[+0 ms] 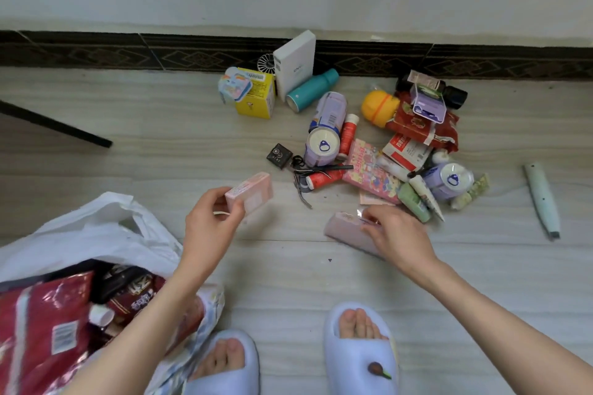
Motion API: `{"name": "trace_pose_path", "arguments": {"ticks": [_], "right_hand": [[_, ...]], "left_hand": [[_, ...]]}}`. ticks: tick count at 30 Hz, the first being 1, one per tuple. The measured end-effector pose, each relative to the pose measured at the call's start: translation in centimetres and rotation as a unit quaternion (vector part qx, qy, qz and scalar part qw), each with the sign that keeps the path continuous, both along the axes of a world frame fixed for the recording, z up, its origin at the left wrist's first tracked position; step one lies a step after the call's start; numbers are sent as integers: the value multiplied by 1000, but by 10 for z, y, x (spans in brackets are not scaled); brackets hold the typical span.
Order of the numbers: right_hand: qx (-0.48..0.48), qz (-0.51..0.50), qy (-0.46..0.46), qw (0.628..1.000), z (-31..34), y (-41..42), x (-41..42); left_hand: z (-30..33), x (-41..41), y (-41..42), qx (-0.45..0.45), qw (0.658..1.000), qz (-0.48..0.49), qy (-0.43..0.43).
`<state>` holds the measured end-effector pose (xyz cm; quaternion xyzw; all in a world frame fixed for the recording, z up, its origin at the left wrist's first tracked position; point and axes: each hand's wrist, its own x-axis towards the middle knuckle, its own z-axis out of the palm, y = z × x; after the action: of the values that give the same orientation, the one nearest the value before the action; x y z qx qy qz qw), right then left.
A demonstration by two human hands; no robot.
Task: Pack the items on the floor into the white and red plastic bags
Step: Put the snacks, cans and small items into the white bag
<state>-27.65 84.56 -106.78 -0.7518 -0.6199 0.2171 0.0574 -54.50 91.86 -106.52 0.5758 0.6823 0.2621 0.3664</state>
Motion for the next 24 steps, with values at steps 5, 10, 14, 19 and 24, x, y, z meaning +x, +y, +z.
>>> {"name": "trace_pose_path", "arguments": {"ticks": [5,10,14,19,24], "right_hand": [[85,149,7,985,48,22,-69],[56,135,143,979,103,49,-164],[-8,188,186,964,126,70,-237],[-142,25,342,929,102,74,-309],[-218,-61,438,870,65,52,-351]], "left_hand": [[38,-63,-29,-5,998,56,2],[68,-149,-62,4,991,131,31],[73,-209,-96,-3,977,207,53],[54,-254,-123,-42,970,146,188],[56,-307,-128,-28,932,148,330]]}}
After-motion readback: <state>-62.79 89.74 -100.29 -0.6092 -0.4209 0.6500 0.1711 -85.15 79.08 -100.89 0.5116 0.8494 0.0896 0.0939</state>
